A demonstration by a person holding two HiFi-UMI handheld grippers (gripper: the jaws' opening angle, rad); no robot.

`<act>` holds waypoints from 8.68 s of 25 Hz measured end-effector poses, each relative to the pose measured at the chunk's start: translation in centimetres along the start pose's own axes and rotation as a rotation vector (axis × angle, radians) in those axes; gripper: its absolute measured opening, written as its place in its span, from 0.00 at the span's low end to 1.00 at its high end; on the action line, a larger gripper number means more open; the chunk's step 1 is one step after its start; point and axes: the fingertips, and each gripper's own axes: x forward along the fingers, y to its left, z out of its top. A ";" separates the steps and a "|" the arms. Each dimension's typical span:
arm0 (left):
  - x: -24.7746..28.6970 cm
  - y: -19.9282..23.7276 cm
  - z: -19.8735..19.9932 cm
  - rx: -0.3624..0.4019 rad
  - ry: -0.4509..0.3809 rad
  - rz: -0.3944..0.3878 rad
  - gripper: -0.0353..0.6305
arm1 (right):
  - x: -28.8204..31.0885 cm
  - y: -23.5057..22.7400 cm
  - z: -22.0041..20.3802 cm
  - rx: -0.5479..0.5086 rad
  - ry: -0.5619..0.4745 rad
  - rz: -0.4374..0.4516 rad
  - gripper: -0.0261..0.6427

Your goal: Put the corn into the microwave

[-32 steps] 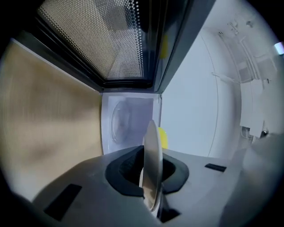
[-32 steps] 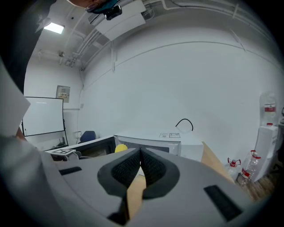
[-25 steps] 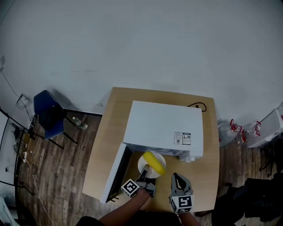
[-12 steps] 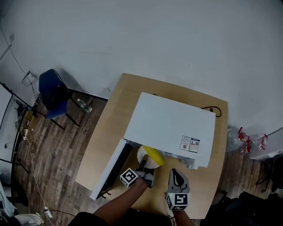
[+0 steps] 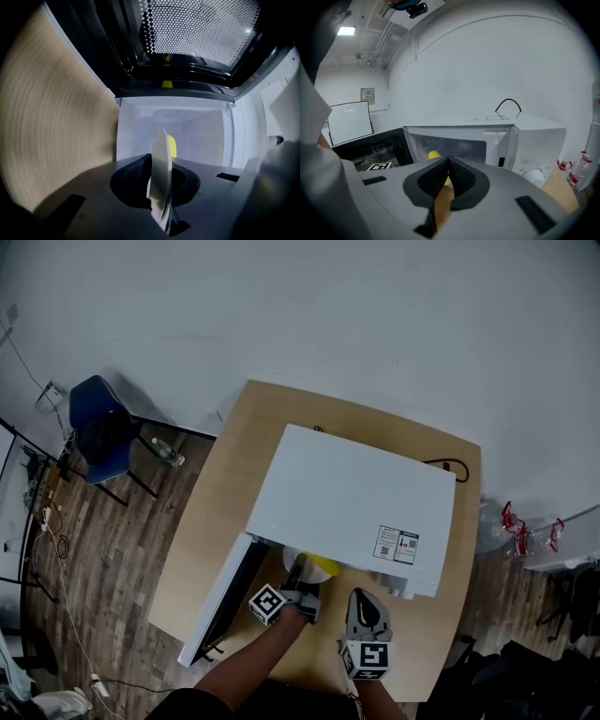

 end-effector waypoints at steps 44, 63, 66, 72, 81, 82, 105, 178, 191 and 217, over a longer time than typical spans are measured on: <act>3.1 -0.1 -1.0 0.270 0.056 0.270 0.34 | 0.0 -1.0 0.2 0.019 0.005 0.013 0.13; 2.6 0.2 -1.3 0.147 0.045 0.338 0.40 | -0.6 -1.6 0.4 0.041 -0.018 -0.010 0.13; 2.9 -0.2 -1.7 0.208 0.054 0.346 0.45 | -0.5 -1.3 0.3 0.046 -0.016 -0.005 0.13; 3.0 -0.4 -2.0 0.274 0.070 0.346 0.49 | -0.4 -0.7 0.0 0.045 -0.006 0.009 0.13; 2.6 -0.6 -1.7 0.166 0.103 0.215 0.49 | 0.5 -0.5 -1.6 0.051 0.048 0.029 0.13; 2.6 -0.6 -1.7 0.161 0.112 0.204 0.49 | 0.6 -0.4 -1.7 0.051 0.050 0.031 0.13; 2.3 -0.4 -3.3 0.072 0.213 0.192 0.17 | -0.2 -1.0 -2.2 0.065 0.045 0.030 0.13; 6.6 -0.9 -2.0 0.386 0.153 0.335 0.11 | -1.0 -1.1 -2.7 0.075 0.043 0.031 0.13; 6.3 -1.6 -0.3 0.782 0.126 0.368 0.27 | -1.2 -0.6 -2.6 0.073 0.044 0.040 0.13; 4.3 -0.4 -0.2 0.854 0.240 0.375 0.45 | -3.9 1.3 -2.4 0.033 0.051 0.000 0.13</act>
